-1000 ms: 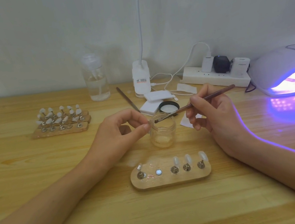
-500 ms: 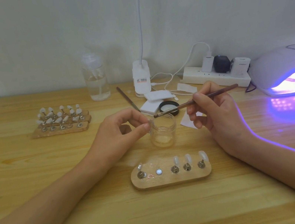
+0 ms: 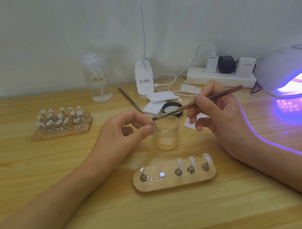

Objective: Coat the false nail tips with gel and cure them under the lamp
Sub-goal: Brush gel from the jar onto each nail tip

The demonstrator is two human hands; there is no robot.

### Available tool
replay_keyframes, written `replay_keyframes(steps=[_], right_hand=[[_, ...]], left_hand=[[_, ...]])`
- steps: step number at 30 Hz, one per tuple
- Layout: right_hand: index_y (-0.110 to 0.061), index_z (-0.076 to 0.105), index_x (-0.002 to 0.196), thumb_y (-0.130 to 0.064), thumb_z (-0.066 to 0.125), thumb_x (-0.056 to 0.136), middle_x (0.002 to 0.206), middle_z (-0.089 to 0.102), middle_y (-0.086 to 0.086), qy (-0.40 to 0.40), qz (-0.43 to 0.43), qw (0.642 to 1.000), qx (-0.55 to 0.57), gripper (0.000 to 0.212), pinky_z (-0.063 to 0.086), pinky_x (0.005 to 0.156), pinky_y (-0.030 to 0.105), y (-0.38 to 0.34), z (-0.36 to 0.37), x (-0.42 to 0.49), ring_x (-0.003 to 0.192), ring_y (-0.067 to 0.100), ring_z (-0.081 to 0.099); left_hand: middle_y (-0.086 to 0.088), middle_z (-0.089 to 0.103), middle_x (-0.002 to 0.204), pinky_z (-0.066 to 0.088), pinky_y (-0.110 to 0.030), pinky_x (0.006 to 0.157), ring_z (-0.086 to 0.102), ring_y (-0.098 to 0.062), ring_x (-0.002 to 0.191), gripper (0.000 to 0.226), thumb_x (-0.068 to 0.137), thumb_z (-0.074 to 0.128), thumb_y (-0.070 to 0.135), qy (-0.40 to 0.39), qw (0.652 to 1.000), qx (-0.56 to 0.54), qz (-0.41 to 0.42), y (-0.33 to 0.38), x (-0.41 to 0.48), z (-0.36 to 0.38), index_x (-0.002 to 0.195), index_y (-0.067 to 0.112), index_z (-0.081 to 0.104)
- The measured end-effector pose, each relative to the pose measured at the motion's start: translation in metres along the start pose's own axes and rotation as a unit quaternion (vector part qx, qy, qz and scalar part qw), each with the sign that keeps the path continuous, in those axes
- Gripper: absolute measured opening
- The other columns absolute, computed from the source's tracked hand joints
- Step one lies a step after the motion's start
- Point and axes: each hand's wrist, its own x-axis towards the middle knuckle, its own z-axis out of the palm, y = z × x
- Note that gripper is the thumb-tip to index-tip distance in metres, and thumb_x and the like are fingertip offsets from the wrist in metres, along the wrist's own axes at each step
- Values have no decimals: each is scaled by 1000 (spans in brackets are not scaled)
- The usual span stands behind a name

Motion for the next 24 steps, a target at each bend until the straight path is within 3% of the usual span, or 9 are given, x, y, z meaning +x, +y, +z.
replay_keyframes(steps=[4,7,10,13,19,24], right_hand=[[-20,55,77,-17,60,91,67,65,5,18,11,999,-25,15,45,46,24,2,0,-1,58,17,61],[-21,56,75,-20,62,90,66,65,5,34,7,999,-18,16,45,46,23,1,-2,0,58,16,60],[-27,60,75,-29,66,88,72,69,6,2,-5,1000,1,14,47,48,22,-1,0,-1,62,18,64],[-27,60,77,-23,64,93,73,69,7,-14,2,1000,-15,17,48,49,23,-1,1,-1,63,19,66],[-24,57,72,-19,61,90,65,65,4,36,13,999,-21,19,45,46,23,1,-2,0,58,16,60],[-20,58,79,-23,64,92,73,70,7,-11,7,1000,-4,14,49,50,22,0,0,0,64,19,66]], left_hand=[[16,65,73,35,-13,53,44,-20,61,8,87,72,17,3,1000,3,-1,0,0,1,81,21,68],[15,65,74,36,-15,55,45,-21,62,10,87,72,17,2,1000,-3,-3,1,0,1,80,23,68],[14,65,74,37,-19,58,47,-20,63,13,87,72,18,0,1000,-7,-3,1,0,1,78,26,69],[15,64,73,36,-14,55,46,-19,61,13,87,71,18,0,1000,-3,-2,2,-1,1,77,26,68],[15,65,74,36,-13,53,46,-15,59,13,88,72,18,0,1000,4,-2,1,0,0,79,27,68],[16,65,75,35,-9,52,43,-10,55,13,87,73,19,5,1000,8,4,1,-1,0,78,28,69]])
